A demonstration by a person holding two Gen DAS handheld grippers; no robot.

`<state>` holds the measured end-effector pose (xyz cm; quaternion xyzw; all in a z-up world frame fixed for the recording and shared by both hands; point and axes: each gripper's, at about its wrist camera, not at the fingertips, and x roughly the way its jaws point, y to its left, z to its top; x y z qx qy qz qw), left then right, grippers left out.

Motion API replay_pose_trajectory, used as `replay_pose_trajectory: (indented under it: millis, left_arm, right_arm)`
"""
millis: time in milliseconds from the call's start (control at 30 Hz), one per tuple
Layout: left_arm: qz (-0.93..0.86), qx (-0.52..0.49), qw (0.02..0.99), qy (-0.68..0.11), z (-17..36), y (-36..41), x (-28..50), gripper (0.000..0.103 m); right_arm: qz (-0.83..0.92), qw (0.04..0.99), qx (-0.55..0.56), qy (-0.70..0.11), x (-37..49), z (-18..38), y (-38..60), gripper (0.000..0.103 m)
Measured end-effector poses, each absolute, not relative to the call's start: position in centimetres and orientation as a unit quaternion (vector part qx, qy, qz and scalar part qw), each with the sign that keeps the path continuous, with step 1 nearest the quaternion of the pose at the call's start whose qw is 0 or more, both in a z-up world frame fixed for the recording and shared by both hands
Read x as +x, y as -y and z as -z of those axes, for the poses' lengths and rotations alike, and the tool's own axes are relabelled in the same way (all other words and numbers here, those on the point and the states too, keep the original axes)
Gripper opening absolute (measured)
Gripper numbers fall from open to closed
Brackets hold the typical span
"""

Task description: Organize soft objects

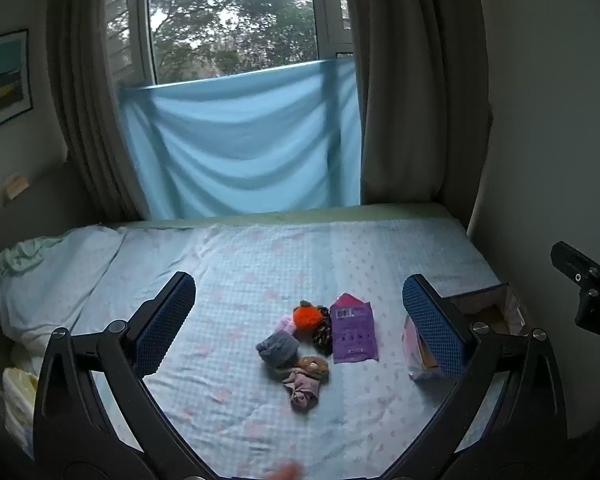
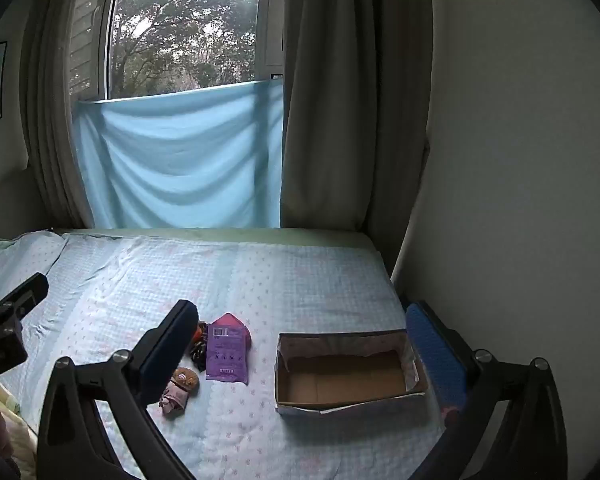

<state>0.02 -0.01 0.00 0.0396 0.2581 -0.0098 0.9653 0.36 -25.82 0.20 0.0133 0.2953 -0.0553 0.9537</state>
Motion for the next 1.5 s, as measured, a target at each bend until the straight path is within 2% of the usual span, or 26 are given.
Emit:
replay_pose_trajectory:
  millis: [200, 400, 1500]
  left_arm:
    - [0.014, 0.037, 0.969, -0.245, -0.8, -0.4, -1.3, 0.103]
    - [0.015, 0.052, 0.966, -0.254, -0.9, 2.6, -0.3, 0.103]
    - [0.008, 0.03, 0.967, -0.253, 0.3, 2.0, -0.1, 0.103]
  right_arm:
    - [0.06, 0.953, 0.015, -0.298, 0.2, -0.1, 25.9, 0.103]
    - [0.063, 0.954, 0.02, -0.293, 0.2, 0.3, 26.3, 0.103]
    - [0.042, 0.958, 0.031, -0.283, 0.1, 0.3, 27.6, 0.103]
